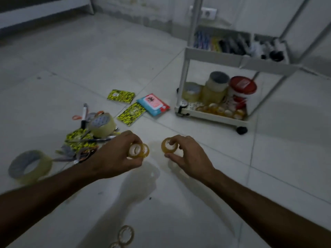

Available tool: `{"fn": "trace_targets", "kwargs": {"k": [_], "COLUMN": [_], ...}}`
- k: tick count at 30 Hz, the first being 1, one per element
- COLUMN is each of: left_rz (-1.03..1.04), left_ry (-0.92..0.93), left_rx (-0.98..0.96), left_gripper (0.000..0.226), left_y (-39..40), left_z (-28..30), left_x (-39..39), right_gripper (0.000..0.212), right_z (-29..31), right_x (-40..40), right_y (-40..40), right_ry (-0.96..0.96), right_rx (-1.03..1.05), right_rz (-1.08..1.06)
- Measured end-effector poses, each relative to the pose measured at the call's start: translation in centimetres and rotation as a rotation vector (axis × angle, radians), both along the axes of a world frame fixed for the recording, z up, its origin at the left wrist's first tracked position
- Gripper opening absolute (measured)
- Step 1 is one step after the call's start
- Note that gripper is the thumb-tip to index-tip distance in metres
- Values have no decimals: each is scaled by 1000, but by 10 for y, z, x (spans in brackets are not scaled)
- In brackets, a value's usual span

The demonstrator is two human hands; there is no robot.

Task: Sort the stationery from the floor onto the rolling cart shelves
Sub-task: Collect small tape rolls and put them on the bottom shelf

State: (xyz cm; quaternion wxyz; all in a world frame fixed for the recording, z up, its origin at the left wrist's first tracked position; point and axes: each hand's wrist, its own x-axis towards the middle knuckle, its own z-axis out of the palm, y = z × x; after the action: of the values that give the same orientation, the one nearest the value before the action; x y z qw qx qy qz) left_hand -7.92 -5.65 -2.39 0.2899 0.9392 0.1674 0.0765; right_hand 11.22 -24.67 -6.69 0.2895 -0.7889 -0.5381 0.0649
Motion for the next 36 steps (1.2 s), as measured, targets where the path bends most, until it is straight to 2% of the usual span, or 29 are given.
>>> {"fn": "trace_targets", "kwargs": {"k": [7,15,21,25,30,34,36], "left_rz": [-53,-144,-138,-124,-129,-101,-99], "left_ry": [5,107,163,123,75,40,17], "left_rx": [-49,31,30,-20,-58,-82,-127], "left_gripper": [35,39,43,37,29,27,28], "left_y": [-6,-19,-18,-19,-25,-24,-25], "left_z": [39,52,27,11,1,-6,-8], "left_x": [87,172,221,249,269,283,290], "right_gripper": [29,19,28,34,48,28,26], "right_z": [33,2,-35,-51,-56,-50,-38], "right_x": [107,207,233,236,232,217,202], "right_y": [-21,-21,-15,-16,-23,-31,-32], "right_ry": [115,189,154,107,71,8,33], "right_rx": [85,127,138,83,101,210,329], "right_rz": [-388,-744,-842,-906,-815,-748,-720]}}
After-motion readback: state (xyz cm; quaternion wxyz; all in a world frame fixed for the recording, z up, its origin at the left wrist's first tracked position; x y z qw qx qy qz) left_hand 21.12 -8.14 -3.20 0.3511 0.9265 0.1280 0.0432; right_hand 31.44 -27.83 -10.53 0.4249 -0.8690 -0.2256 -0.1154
